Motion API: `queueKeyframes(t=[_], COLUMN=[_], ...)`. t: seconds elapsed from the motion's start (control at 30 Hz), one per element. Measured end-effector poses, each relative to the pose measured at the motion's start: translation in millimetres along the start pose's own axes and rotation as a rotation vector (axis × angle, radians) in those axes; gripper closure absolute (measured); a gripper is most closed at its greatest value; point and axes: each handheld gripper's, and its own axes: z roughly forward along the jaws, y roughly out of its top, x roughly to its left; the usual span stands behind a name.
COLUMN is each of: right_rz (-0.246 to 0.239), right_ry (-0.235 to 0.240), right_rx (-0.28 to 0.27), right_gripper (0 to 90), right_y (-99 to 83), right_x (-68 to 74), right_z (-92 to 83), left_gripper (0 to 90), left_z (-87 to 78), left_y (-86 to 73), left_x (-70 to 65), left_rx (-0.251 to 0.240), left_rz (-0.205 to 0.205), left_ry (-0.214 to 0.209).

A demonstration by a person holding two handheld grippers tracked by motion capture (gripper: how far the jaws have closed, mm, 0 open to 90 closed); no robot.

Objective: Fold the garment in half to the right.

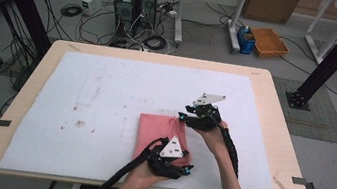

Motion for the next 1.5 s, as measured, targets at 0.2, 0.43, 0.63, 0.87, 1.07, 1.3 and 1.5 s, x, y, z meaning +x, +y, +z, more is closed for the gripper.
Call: queueKeyframes(t=[0.2, 0.43, 0.63, 0.87, 1.07, 1.3, 1.5], right_rz=[-0.027, 0.013, 0.026, 0.036, 0.049, 0.09, 0.102], right_ry=[-0.041, -0.137, -0.162, -0.111, -0.119, -0.098, -0.099], right_rx=[0.089, 0.134, 0.145, 0.059, -0.006, 0.004, 0.018], right_gripper=[55.7, 54.6, 53.7, 45.8, 29.5, 21.4, 21.1], right_y=[-3.6, -17.2, -26.1, -24.0, -35.5, -57.3, -72.7], right_x=[2.0, -12.0, -16.5, -5.6, 1.6, -4.9, -14.6], right_z=[17.3, 16.5, 14.7, -1.1, -15.0, -31.8, -51.2], left_gripper=[49.8, 49.8, 49.6, 49.2, 44.9, 36.7, 31.7], left_z=[3.4, -10.6, -31.8, -52.0, -72.1, -101.2, -124.2], left_y=[-1.3, -4.2, -9.5, -15.3, -23.1, -36.1, -50.9], left_x=[-3.2, 2.5, 18.1, 27.3, 40.0, 65.1, 87.9], left_rx=[0.011, -0.012, -0.034, -0.055, -0.057, -0.042, -0.026], left_rz=[0.007, 0.001, -0.03, -0.041, -0.061, -0.11, -0.162], left_ry=[-0.021, -0.015, 0.036, 0.087, 0.146, 0.198, 0.249])
